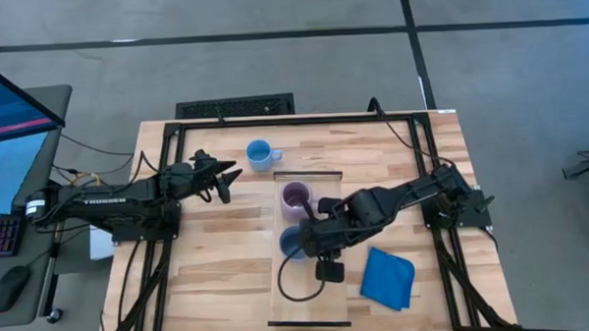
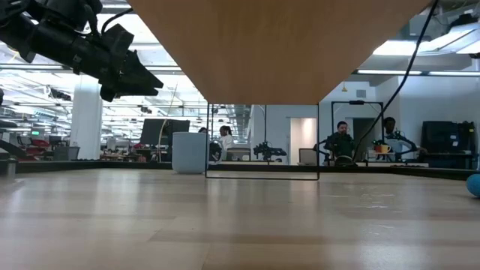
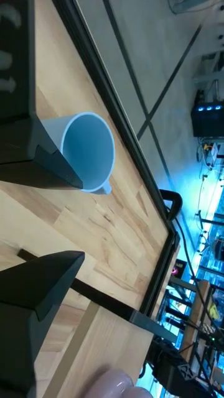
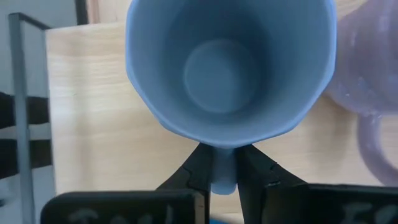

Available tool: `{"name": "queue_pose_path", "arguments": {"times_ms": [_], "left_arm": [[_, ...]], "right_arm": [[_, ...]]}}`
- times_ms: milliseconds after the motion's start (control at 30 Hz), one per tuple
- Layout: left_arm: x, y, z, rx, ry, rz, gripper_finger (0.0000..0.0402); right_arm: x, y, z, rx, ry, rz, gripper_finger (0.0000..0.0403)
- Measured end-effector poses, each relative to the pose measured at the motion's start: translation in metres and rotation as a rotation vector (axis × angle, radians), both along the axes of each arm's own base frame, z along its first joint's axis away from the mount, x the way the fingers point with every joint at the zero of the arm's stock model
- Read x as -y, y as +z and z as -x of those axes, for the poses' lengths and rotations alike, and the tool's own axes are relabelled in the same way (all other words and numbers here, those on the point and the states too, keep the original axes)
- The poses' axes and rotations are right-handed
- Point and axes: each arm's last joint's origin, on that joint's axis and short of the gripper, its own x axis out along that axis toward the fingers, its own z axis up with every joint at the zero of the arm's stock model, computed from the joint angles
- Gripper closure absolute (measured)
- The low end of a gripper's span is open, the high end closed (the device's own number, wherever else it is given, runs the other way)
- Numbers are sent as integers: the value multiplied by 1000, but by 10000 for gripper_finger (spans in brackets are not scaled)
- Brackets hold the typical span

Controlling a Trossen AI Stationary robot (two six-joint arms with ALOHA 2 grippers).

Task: Stack small to large cups/mugs on shelf
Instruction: Put the dark blue mug on the shelf

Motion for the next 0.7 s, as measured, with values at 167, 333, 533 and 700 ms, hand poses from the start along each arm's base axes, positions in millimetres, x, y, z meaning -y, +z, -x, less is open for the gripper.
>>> {"name": "queue_pose_path", "arguments": {"times_ms": [167,333,533,700], "left_arm": [[0,0,0,0,0,0,239],[0,0,0,0,0,0,239],[1,0,-1,2,-36,10,239],[2,0,-1,3,-62,16,239]], "right_arm": [[0,0,0,-1,1,-1,341],[0,0,1,-6,0,3,340],[0,0,1,-7,0,3,338],[0,0,1,-6,-1,3,335]]}}
